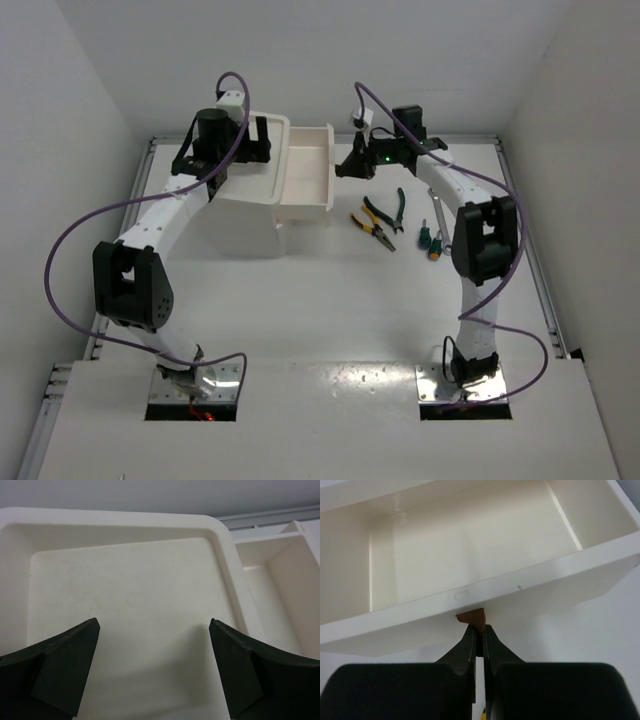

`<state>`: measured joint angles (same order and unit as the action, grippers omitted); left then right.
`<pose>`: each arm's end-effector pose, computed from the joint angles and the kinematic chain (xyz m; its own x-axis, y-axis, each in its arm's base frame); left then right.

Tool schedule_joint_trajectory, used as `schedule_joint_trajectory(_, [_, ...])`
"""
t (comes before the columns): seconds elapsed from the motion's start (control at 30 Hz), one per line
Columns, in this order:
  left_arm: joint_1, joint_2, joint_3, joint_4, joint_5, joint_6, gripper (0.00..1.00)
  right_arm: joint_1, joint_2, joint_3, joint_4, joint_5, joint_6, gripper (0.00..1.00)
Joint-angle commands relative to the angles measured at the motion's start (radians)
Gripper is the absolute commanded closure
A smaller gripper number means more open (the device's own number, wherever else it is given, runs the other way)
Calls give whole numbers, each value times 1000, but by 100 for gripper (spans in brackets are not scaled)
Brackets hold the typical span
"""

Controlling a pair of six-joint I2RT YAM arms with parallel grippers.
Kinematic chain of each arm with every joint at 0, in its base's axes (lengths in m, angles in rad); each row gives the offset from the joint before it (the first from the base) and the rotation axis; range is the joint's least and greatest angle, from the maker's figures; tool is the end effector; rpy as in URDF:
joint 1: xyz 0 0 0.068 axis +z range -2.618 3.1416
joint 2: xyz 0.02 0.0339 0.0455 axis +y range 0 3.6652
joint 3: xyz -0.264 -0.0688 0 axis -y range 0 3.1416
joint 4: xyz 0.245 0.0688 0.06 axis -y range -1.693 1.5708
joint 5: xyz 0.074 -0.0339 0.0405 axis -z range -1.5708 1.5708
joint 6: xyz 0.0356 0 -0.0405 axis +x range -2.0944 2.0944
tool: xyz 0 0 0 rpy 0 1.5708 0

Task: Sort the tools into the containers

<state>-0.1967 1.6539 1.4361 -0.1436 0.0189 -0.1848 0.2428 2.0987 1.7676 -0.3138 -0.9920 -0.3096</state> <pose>0.3888 -0.0782 0.3435 -0.3800 -0.1116 -0.9182 0.1454 0.9731 -0.1784 0.4577 0.1441 0.2625 -0.3178 -0.2504 -0.9145 -0.9215 0.3085 0.2358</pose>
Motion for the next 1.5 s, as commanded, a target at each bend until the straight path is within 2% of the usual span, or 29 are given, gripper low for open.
schedule_joint_trajectory(0.0, [6, 82, -62, -324, -8, -54, 0, -43, -80, -22, 12, 9, -62, 100])
schedule_joint_trajectory(0.17, [6, 83, -62, -324, 1, -54, 0, -56, -112, -72, 12, 9, -71, 100])
schedule_joint_trajectory(0.23, [6, 83, -53, -324, 1, -54, 0, -56, -112, -73, -13, 9, -85, 65])
schedule_joint_trajectory(0.3, [6, 92, -52, -324, 1, -54, 0, -56, -123, -73, -36, 19, -94, 39])
schedule_joint_trajectory(0.4, [6, 92, -43, -324, 1, -54, 0, -56, -155, -97, -27, 45, -74, 27])
schedule_joint_trajectory(0.6, [6, 92, -43, -324, 10, -54, 0, -143, -244, -204, -7, 136, -34, 27])
schedule_joint_trajectory(0.67, [6, 92, -34, -324, 10, -54, 0, -164, -253, -204, -57, 183, -34, 28])
schedule_joint_trajectory(0.8, [6, 101, -34, -324, 10, -54, 0, -194, -152, -140, -140, 343, 68, 45])
schedule_joint_trajectory(0.83, [6, 101, -34, -324, 10, -54, 0, -194, -117, -113, -160, 430, 161, 48])
schedule_joint_trajectory(0.9, [6, 101, -34, -324, 10, -54, 0, -194, 2, 2, -247, 473, 210, 50])
schedule_joint_trajectory(0.93, [6, 101, -34, -324, 10, -54, 0, -194, 33, 30, -248, 528, 286, 53])
schedule_joint_trajectory(1.0, [6, 101, -34, -324, 0, -54, 0, -194, 66, 59, -223, 565, 317, 53])
schedule_joint_trajectory(1.07, [6, 92, -34, -333, 0, -45, 0, -171, 101, 102, -208, 679, 351, 57])
schedule_joint_trajectory(1.17, [6, 92, -34, -333, -10, -45, 0, -171, 199, 217, -306, 733, 389, 60])
schedule_joint_trajectory(1.47, [6, 92, -34, -333, -19, -45, 0, -180, 181, 119, -280, 917, 380, 58])
